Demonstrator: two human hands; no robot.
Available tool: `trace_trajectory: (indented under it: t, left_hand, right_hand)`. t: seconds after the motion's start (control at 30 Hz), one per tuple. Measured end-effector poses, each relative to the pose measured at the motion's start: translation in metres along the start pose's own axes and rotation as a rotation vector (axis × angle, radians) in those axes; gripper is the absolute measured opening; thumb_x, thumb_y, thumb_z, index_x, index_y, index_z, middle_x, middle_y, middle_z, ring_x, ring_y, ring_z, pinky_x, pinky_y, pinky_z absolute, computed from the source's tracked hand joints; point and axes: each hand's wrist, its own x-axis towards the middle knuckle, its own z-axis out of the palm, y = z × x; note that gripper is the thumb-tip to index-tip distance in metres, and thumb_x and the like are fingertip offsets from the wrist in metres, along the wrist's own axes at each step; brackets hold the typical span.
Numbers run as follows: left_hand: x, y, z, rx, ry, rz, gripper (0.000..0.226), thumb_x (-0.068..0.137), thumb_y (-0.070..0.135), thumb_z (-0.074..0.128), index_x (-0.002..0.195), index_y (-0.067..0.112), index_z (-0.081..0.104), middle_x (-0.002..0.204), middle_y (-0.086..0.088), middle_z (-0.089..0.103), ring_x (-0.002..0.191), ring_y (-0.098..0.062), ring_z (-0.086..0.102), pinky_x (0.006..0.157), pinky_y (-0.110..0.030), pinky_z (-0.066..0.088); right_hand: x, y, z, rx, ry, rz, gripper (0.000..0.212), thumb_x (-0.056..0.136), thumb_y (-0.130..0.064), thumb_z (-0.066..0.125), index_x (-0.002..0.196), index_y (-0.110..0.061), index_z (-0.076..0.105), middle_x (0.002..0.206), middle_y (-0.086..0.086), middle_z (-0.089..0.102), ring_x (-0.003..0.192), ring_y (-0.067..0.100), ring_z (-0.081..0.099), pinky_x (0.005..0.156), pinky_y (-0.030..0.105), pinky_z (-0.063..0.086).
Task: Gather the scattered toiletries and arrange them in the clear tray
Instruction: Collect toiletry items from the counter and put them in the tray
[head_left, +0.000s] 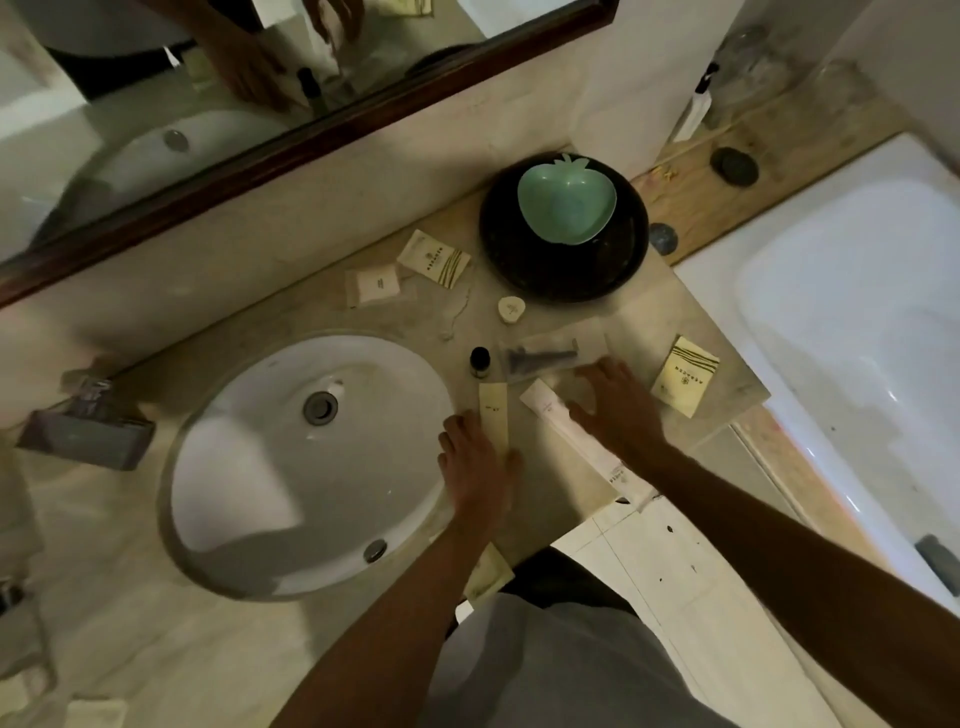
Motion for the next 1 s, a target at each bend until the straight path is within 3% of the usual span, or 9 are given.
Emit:
trace_trajectory:
  t: [0.07, 0.2, 0.37, 0.5, 0.57, 0.67, 0.83, 1.0]
  left_hand:
    - [0.003, -0.004, -0.003, 0.01, -0.003, -0.001, 0.068, 0.071, 0.042, 0.069, 0.125, 0.013, 0.04, 0.125, -0.01, 0.037, 0.109, -0.029, 0.041, 0.084, -0.041, 0.045]
    - [0.008, -0.02, -0.009, -0.02, -0.026, -0.044, 0.061, 0.08, 0.034, 0.069, 0.129, 0.012, 0.04, 0.128, -0.011, 0.037, 0.111, -0.029, 0.045, 0.084, -0.041, 0.051]
    - [0.018, -0.034, -0.022, -0.022, -0.094, 0.031, 0.045, 0.089, 0.018, 0.056, 0.13, 0.012, 0.04, 0.119, -0.008, 0.05, 0.099, -0.026, 0.058, 0.079, -0.038, 0.052]
    - [0.021, -0.05, -0.032, 0.044, -0.082, 0.176, 0.039, 0.092, 0.02, 0.052, 0.129, 0.012, 0.042, 0.12, -0.009, 0.048, 0.098, -0.027, 0.055, 0.084, -0.039, 0.047]
    - [0.019, -0.063, -0.041, 0.042, -0.074, 0.222, 0.043, 0.09, 0.024, 0.053, 0.13, 0.012, 0.042, 0.121, -0.008, 0.049, 0.101, -0.027, 0.054, 0.086, -0.038, 0.043]
    - [0.01, -0.099, -0.065, 0.038, -0.029, 0.303, 0.048, 0.086, 0.031, 0.057, 0.129, 0.013, 0.044, 0.118, -0.009, 0.051, 0.098, -0.029, 0.054, 0.083, -0.039, 0.044]
    - [-0.023, -0.208, -0.125, 0.047, 0.031, 0.302, 0.054, 0.082, 0.024, 0.068, 0.13, 0.016, 0.046, 0.118, -0.009, 0.053, 0.098, -0.028, 0.056, 0.084, -0.041, 0.049]
    - [-0.089, -0.38, -0.202, -0.067, 0.116, 0.151, 0.061, 0.073, 0.021, 0.07, 0.129, 0.008, 0.049, 0.123, -0.014, 0.056, 0.105, -0.032, 0.056, 0.089, -0.039, 0.046]
  right_hand:
    - [0.027, -0.004, -0.005, -0.042, 0.009, -0.039, 0.057, 0.081, -0.032, 0.075, 0.131, -0.013, 0.054, 0.13, 0.012, 0.055, 0.115, 0.03, 0.052, 0.09, 0.044, 0.049]
    - [0.074, -0.009, -0.007, -0.111, -0.161, -0.132, 0.068, 0.082, -0.037, 0.072, 0.141, -0.017, 0.044, 0.143, 0.011, 0.045, 0.13, 0.03, 0.041, 0.107, 0.047, 0.034]
    - [0.101, -0.006, -0.014, -0.308, -0.237, -0.257, 0.05, 0.078, -0.041, 0.072, 0.121, -0.021, 0.055, 0.122, 0.007, 0.054, 0.112, 0.025, 0.049, 0.096, 0.04, 0.039]
    - [0.082, -0.004, -0.025, -0.167, -0.174, -0.124, 0.027, 0.077, -0.031, 0.071, 0.095, -0.024, 0.052, 0.094, 0.001, 0.058, 0.088, 0.022, 0.057, 0.088, 0.038, 0.043]
    - [0.063, -0.007, -0.034, -0.141, -0.123, -0.089, 0.027, 0.077, -0.031, 0.071, 0.092, -0.024, 0.049, 0.081, -0.002, 0.058, 0.075, 0.02, 0.058, 0.088, 0.04, 0.045]
    - [0.023, -0.028, -0.04, -0.091, -0.047, -0.135, 0.032, 0.074, -0.03, 0.074, 0.098, -0.02, 0.055, 0.079, 0.0, 0.06, 0.071, 0.019, 0.056, 0.087, 0.041, 0.044]
    - [-0.036, -0.136, -0.009, -0.008, -0.127, -0.31, 0.037, 0.072, -0.029, 0.072, 0.106, -0.017, 0.061, 0.088, 0.0, 0.066, 0.079, 0.024, 0.062, 0.082, 0.036, 0.04]
    - [-0.076, -0.308, 0.048, 0.088, -0.218, -0.482, 0.034, 0.071, -0.032, 0.07, 0.101, -0.02, 0.061, 0.089, 0.001, 0.066, 0.076, 0.023, 0.061, 0.076, 0.036, 0.044]
